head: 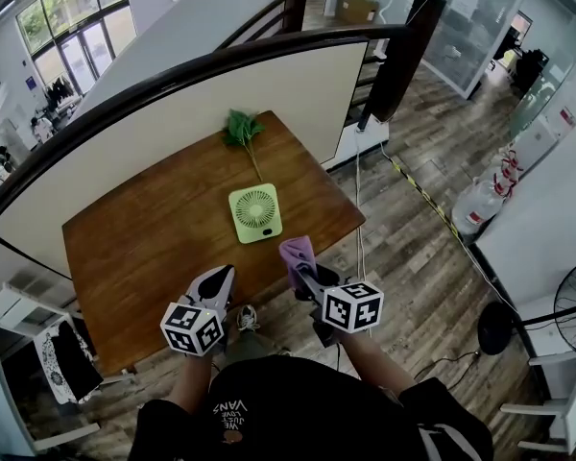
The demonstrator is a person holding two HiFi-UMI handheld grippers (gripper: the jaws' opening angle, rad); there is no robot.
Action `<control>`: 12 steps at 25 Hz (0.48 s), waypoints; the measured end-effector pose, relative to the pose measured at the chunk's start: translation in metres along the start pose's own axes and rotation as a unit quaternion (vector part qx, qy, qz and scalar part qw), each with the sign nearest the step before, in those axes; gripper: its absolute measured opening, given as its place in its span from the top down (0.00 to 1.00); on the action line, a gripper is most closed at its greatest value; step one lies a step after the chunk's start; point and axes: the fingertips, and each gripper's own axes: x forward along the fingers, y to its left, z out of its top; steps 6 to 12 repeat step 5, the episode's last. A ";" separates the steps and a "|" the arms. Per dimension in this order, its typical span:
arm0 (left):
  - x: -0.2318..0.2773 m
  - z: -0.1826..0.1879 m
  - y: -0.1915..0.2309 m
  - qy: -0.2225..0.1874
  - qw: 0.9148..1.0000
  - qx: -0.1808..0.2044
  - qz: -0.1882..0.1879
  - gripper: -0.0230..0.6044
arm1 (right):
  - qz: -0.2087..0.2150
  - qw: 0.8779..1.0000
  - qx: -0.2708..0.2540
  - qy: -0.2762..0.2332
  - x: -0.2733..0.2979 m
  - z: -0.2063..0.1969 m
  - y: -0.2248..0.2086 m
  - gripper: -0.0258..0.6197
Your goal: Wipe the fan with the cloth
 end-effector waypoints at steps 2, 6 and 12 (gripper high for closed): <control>0.001 0.000 0.000 0.001 1.000 -0.001 0.000 0.94 | 0.000 1.000 -0.001 0.001 0.000 0.001 0.000 0.81; 0.003 0.001 -0.001 0.001 1.000 -0.001 -0.002 0.94 | 0.000 1.000 -0.002 0.002 0.000 0.004 -0.002 0.81; 0.003 0.001 -0.001 0.001 1.000 -0.001 -0.002 0.94 | 0.000 1.000 -0.002 0.002 0.000 0.004 -0.002 0.81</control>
